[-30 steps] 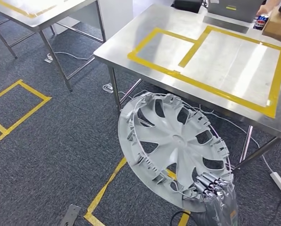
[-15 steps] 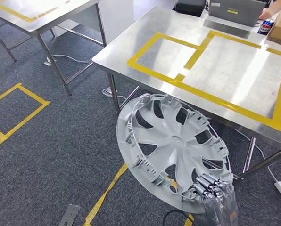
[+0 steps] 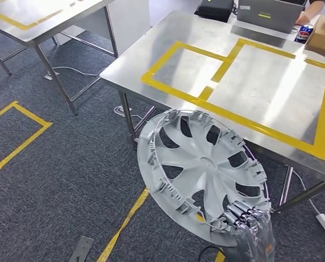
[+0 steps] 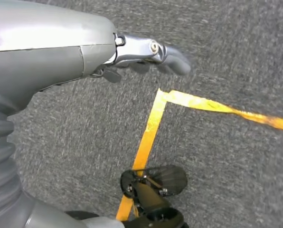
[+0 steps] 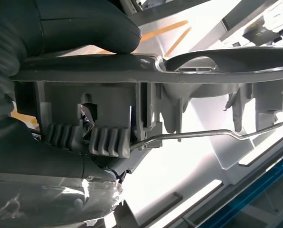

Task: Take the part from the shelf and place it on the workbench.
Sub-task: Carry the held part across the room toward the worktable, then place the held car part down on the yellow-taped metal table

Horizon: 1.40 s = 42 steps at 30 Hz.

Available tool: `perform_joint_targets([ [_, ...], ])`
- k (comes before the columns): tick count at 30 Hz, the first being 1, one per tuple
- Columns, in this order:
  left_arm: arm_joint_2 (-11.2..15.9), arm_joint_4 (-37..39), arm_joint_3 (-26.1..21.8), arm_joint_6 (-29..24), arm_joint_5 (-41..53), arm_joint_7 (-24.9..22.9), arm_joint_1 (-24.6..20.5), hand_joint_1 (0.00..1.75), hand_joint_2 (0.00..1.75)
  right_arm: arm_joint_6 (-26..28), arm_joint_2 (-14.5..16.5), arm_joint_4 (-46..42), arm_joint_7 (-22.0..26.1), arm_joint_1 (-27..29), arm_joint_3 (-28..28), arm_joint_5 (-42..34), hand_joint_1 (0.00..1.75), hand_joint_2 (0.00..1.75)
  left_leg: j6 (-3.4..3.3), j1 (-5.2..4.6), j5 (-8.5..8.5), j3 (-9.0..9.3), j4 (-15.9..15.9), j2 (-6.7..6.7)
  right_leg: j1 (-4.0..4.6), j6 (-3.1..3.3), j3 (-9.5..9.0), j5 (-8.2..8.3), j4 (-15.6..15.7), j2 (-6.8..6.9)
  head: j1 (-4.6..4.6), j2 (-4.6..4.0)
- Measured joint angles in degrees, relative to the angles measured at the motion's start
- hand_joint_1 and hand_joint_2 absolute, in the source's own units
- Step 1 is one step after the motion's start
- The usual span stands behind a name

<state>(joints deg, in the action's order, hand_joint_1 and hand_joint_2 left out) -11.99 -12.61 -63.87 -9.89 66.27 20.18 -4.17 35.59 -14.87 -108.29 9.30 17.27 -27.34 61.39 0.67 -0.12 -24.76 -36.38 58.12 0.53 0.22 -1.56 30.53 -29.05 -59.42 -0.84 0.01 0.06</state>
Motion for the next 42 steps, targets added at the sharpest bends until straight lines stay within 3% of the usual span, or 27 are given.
perform_joint_targets([
  [3, 0.0, 0.0, -0.1, 0.0, 0.0, 0.0, 0.1, 0.0, 1.75, 0.1, -0.1, -0.1, -0.2, 0.1, 0.1, 0.3, 1.75, 1.75, -0.97, 0.26, 0.31, 0.96, -0.2, 0.09, -0.01, -0.97, 0.35, -1.1, -1.6, 0.2, 0.17, 0.01],
  [4, 0.0, 0.0, -0.1, 0.0, 0.0, 0.0, 0.0, 0.0, 1.75, 0.1, -0.1, -0.1, -0.4, 0.1, 0.1, 0.4, 1.75, 1.75, -1.22, 0.31, 0.18, 1.31, -0.2, 0.11, -0.04, -1.19, 1.71, -2.14, -4.1, 0.27, 0.27, 0.01],
  [7, -0.1, 0.0, -0.1, 0.0, 0.1, 0.0, 0.0, 0.0, 1.75, 0.3, -0.2, -0.2, -0.8, 0.3, 0.2, 0.9, 1.75, 1.75, -1.6, 0.24, -0.78, 2.17, -0.2, 0.12, -0.05, -1.46, 8.35, -6.17, -14.8, 0.35, 0.42, 0.01],
  [8, -0.1, 0.0, -0.1, 0.0, 0.1, 0.0, 0.0, 0.0, 1.75, 0.4, -0.2, -0.2, -1.0, 0.5, 0.2, 1.0, 1.75, 1.75, -1.61, 0.23, -1.2, 2.66, -0.2, 0.14, -0.06, -1.49, 9.74, -6.35, -16.2, 0.35, 0.44, 0.01],
  [9, -0.1, 0.0, -0.1, -0.1, 0.2, 0.0, 0.1, 0.0, 1.75, 0.4, -0.3, -0.2, -1.2, 0.7, 0.2, 1.1, 1.75, 1.75, -1.58, 0.23, -1.64, 3.27, -0.2, 0.18, -0.07, -1.49, 10.06, -5.28, -15.4, 0.35, 0.44, 0.01],
  [11, -0.1, 0.0, -0.1, -0.1, 0.3, 0.0, 0.1, 0.0, 1.75, 0.4, -0.4, -0.2, -1.4, 0.9, 0.2, 1.2, 1.75, 1.75, -1.39, 0.23, -2.58, 4.62, -0.2, 0.25, -0.11, -1.34, 8.11, -0.21, -8.7, 0.38, 0.47, 0.01],
  [13, -0.2, 0.0, -0.1, -0.1, 0.4, 0.0, 0.0, 0.0, 1.75, 0.6, -0.5, -0.3, -1.4, 0.9, 0.2, 1.2, 1.75, 1.75, -0.91, 0.12, -3.43, 5.49, -0.2, 0.28, 0.0, -0.81, 6.01, 2.9, -2.4, 0.45, 0.47, 0.01],
  [17, -0.2, 0.0, -0.2, -0.1, 0.7, 0.0, -0.1, 0.0, 1.75, 0.8, -0.6, -0.6, -1.5, 1.2, 0.3, 1.3, 1.75, 1.75, 0.38, 0.06, -4.01, 6.17, 0.4, 0.23, 0.17, 0.86, 4.72, 3.41, -0.4, 0.36, 0.47, 0.0],
  [19, -0.2, 0.0, -0.1, -0.1, 0.8, 0.0, -0.3, 0.0, 1.75, 0.9, -0.7, -0.7, -1.7, 1.3, 0.3, 1.5, 1.75, 1.75, 0.85, 0.08, -5.14, 4.57, 3.7, 0.15, -0.05, 1.48, 3.59, 3.14, 0.0, 0.38, 0.28, 0.01],
  [22, -0.3, 0.0, -0.1, -0.2, 0.8, 0.0, -0.4, 0.0, 1.75, 1.1, -0.7, -0.8, -1.8, 1.3, 0.4, 1.8, 1.75, 1.75, 1.38, 0.14, -9.02, -2.01, 13.7, 0.1, -0.08, 1.92, 2.71, 2.36, 0.2, 0.36, 0.1, 0.01],
  [23, -0.3, 0.0, -0.1, -0.2, 0.8, 0.0, -0.4, 0.0, 1.75, 1.1, -0.7, -0.8, -1.8, 1.4, 0.4, 1.9, 1.75, 1.75, 1.45, 0.14, -9.29, -3.68, 15.4, 0.1, -0.08, 1.94, 2.37, 2.02, 0.2, 0.3, 0.08, 0.01],
  [24, -0.3, 0.0, -0.1, -0.2, 0.8, 0.0, -0.3, 0.0, 1.75, 1.2, -0.7, -0.8, -1.9, 1.5, 0.4, 2.0, 1.75, 1.75, 1.42, 0.14, -8.35, -4.42, 15.2, 0.1, -0.08, 1.92, 1.89, 1.63, 0.2, 0.24, 0.09, 0.01],
  [25, -0.3, 0.0, -0.1, -0.2, 0.8, 0.0, -0.3, 0.0, 1.75, 1.2, -0.7, -0.8, -1.9, 1.6, 0.4, 2.0, 1.75, 1.75, 1.31, 0.13, -6.18, -4.1, 13.0, 0.1, -0.08, 1.84, 1.31, 1.21, 0.2, 0.19, 0.09, 0.0],
  [27, -0.3, 0.0, -0.1, -0.2, 0.9, 0.0, -0.3, 0.0, 1.75, 1.2, -0.7, -0.8, -2.0, 1.7, 0.4, 2.1, 1.75, 1.75, 0.85, 0.06, -0.95, -1.82, 5.9, 0.03, -0.04, 1.51, 0.18, 0.29, 0.2, 0.14, 0.12, -0.01],
  [29, -0.4, 0.0, -0.1, -0.2, 0.9, 0.0, -0.4, 0.0, 1.75, 1.4, -0.7, -0.9, -2.1, 1.7, 0.4, 2.2, 1.75, 1.75, 0.28, -0.1, 0.55, -0.23, 1.2, -0.05, 0.1, 0.93, -0.06, -0.45, 0.3, 0.12, 0.13, 0.0],
  [32, -0.5, 0.0, -0.1, -0.3, 0.9, 0.0, -0.4, 0.0, 1.75, 1.7, -0.8, -1.1, -2.4, 1.9, 0.4, 2.3, 1.75, 1.75, -0.73, -0.01, 0.24, 0.59, -0.1, 0.01, 0.23, -0.31, -0.75, -0.97, 0.3, 0.12, 0.15, 0.01],
  [34, -0.6, 0.0, -0.1, -0.4, 0.9, 0.1, -0.5, 0.0, 1.75, 1.7, -0.9, -1.3, -2.5, 1.8, 0.4, 2.4, 1.75, 1.75, -1.38, 0.2, -0.02, 1.52, -0.3, 0.07, 0.18, -0.95, -0.23, -2.1, -2.1, 0.22, 0.43, 0.01],
  [38, -0.6, 0.0, -0.1, -0.5, 0.9, 0.1, -0.6, 0.0, 1.75, 1.7, -1.1, -1.4, -2.6, 1.8, 0.3, 2.4, 1.75, 1.75, -1.84, 0.22, -1.32, 2.95, -0.4, 0.12, 0.02, -1.58, 8.08, -6.6, -15.1, 0.33, 0.72, 0.01],
  [39, -0.6, 0.0, -0.1, -0.5, 0.9, 0.1, -0.5, 0.0, 1.75, 1.7, -1.1, -1.4, -2.6, 1.9, 0.3, 2.4, 1.75, 1.75, -1.8, 0.22, -1.77, 3.52, -0.4, 0.15, -0.05, -1.68, 9.17, -6.55, -15.5, 0.34, 0.74, 0.0],
  [40, -0.6, 0.0, -0.1, -0.5, 0.9, 0.1, -0.5, 0.0, 1.75, 1.7, -1.1, -1.4, -2.7, 2.0, 0.3, 2.4, 1.75, 1.75, -1.72, 0.23, -2.25, 4.19, -0.4, 0.19, -0.15, -1.74, 9.26, -5.25, -13.9, 0.35, 0.75, 0.0],
  [42, -0.6, 0.0, -0.1, -0.5, 1.0, 0.1, -0.4, 0.0, 1.75, 1.7, -1.2, -1.4, -2.8, 2.0, 0.3, 2.4, 1.75, 1.75, -1.53, 0.26, -3.07, 5.41, -0.4, 0.26, -0.36, -1.74, 7.89, -1.1, -8.3, 0.38, 0.76, 0.0],
])
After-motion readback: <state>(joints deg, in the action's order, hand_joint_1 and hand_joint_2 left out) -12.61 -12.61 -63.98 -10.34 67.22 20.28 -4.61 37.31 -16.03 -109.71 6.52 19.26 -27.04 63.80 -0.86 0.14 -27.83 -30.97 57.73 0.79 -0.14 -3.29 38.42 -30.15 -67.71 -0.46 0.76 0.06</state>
